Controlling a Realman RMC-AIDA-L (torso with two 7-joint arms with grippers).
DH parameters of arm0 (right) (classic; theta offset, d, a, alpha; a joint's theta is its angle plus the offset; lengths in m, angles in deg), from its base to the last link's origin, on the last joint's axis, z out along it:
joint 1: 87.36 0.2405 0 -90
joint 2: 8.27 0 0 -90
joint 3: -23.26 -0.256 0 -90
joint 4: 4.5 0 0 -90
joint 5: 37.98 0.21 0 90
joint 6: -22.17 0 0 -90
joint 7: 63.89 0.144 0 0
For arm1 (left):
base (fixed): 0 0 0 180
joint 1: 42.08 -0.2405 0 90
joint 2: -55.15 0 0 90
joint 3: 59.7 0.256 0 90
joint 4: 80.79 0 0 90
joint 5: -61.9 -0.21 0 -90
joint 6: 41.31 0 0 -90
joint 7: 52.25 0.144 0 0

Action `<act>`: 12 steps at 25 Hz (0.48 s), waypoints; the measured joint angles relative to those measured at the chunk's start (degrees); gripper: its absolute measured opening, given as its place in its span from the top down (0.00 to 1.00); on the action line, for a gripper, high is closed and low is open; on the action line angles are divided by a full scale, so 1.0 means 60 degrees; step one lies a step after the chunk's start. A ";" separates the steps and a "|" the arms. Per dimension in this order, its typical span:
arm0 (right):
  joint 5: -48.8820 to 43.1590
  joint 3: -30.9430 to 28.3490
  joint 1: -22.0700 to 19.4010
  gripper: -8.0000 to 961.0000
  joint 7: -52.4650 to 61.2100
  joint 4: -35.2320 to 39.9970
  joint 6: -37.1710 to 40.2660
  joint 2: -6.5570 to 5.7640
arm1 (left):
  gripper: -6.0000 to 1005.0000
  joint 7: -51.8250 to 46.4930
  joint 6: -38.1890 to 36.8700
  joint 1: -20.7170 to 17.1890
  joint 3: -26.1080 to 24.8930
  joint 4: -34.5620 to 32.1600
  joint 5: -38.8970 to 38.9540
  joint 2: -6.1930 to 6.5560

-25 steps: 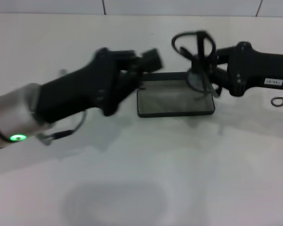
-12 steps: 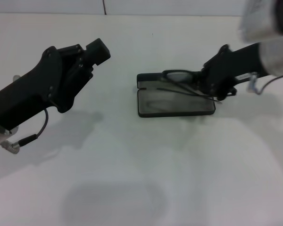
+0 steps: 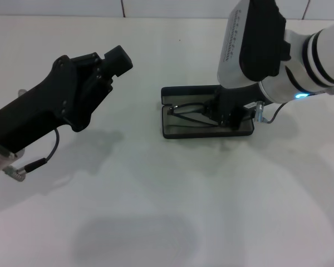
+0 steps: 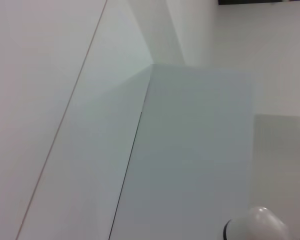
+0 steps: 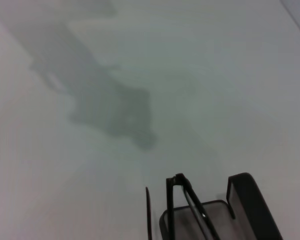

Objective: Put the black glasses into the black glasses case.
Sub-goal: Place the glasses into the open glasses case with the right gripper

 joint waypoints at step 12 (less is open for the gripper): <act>-0.0910 0.0592 0.0050 0.88 0.0279 -0.0499 -0.0856 0.0001 | 0.96 0.0000 0.0299 0.0150 -0.0002 0.0019 0.0002 -0.0056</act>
